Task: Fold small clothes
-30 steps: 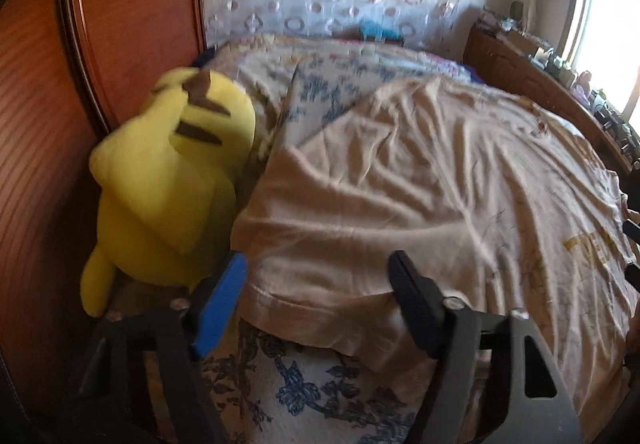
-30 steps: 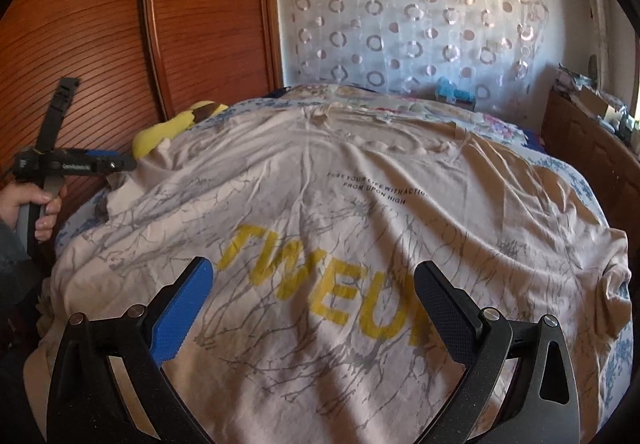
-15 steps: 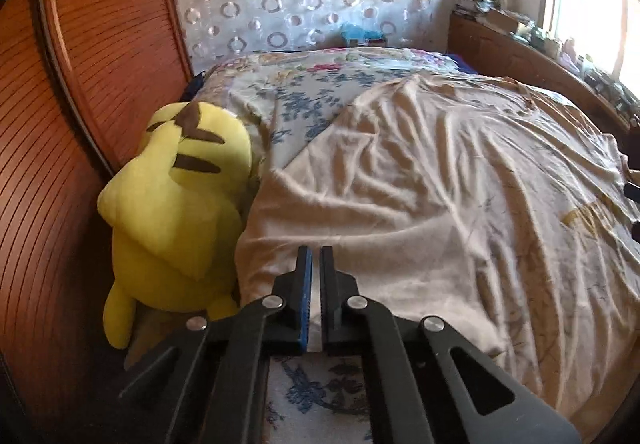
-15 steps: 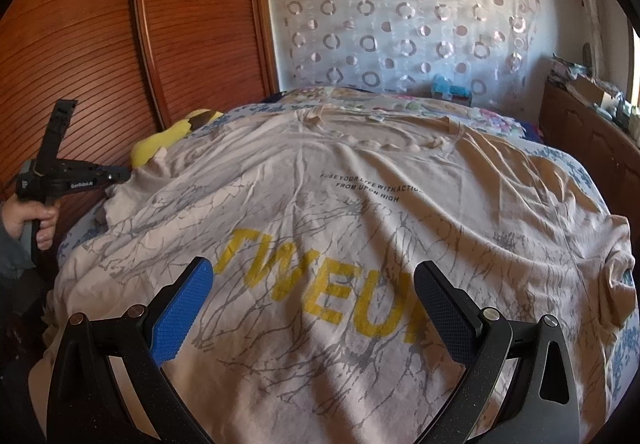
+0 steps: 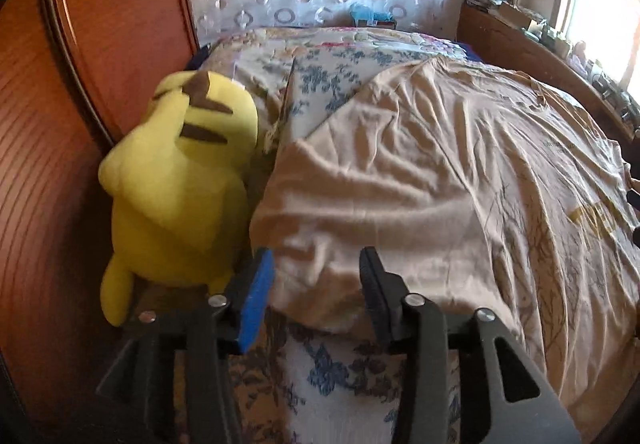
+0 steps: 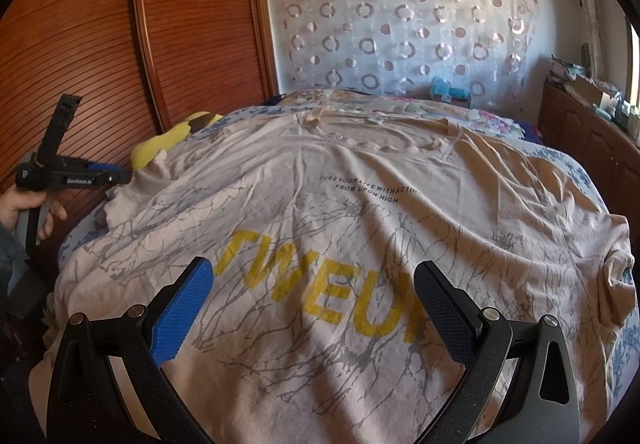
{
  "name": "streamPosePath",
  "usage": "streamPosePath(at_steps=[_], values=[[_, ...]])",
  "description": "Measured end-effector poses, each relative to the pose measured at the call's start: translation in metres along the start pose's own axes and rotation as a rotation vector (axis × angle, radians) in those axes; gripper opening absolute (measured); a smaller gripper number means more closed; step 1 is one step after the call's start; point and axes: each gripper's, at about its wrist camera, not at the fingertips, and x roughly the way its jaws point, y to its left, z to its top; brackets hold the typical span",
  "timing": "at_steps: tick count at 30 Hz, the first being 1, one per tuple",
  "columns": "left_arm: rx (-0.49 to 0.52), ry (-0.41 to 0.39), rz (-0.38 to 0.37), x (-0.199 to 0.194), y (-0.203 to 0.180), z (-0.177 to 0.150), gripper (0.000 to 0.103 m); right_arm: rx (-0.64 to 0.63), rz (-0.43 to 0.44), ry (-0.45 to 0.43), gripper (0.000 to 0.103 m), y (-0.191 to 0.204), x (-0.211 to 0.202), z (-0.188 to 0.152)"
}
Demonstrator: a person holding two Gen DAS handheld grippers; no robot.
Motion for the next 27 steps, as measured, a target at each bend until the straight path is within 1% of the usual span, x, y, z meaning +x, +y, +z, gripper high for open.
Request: streamPosePath(at_steps=[2, 6, 7, 8, 9, 10, 12, 13, 16, 18, 23, 27], values=[[-0.001, 0.018, -0.014, 0.004, -0.001, -0.004, 0.045, 0.0, 0.001, 0.001, 0.102, 0.0, 0.0, 0.0], [-0.037, -0.004, -0.027, 0.003, 0.001, -0.008, 0.045, 0.0, 0.001, 0.0, 0.102, 0.0, 0.0, 0.0], [-0.02, -0.014, -0.019, 0.002, -0.001, -0.009, 0.044, 0.0, 0.0, 0.0, 0.102, -0.001, 0.0, 0.0], [0.004, -0.024, -0.011, 0.001, -0.004, -0.009, 0.04, 0.0, 0.001, 0.0, 0.102, 0.0, 0.0, 0.0], [0.034, -0.033, 0.005, -0.001, -0.007, -0.01, 0.021, 0.001, 0.001, 0.001, 0.102, 0.0, 0.0, 0.0], [0.043, -0.028, 0.004, -0.001, -0.008, -0.01, 0.007, 0.001, 0.001, 0.001, 0.102, 0.0, 0.0, -0.001], [0.067, -0.035, 0.03, -0.004, -0.011, -0.009, 0.002, 0.0, 0.001, 0.0, 0.102, 0.0, 0.0, -0.001], [0.081, -0.043, 0.044, -0.006, -0.013, -0.009, 0.002, -0.001, 0.001, 0.001, 0.102, 0.0, 0.0, -0.001], [0.071, -0.094, 0.067, -0.02, -0.015, -0.006, 0.001, 0.001, 0.001, -0.001, 0.102, -0.001, 0.0, -0.001], [0.073, -0.133, 0.056, -0.032, -0.018, -0.002, 0.001, 0.002, 0.002, 0.0, 0.102, -0.001, 0.0, -0.001], [0.124, -0.179, 0.021, -0.048, -0.04, 0.016, 0.0, 0.0, 0.001, -0.001, 0.102, -0.001, 0.0, -0.001], [0.157, -0.212, -0.025, -0.056, -0.064, 0.039, 0.001, 0.002, 0.002, 0.0, 0.102, -0.001, 0.0, -0.001]])
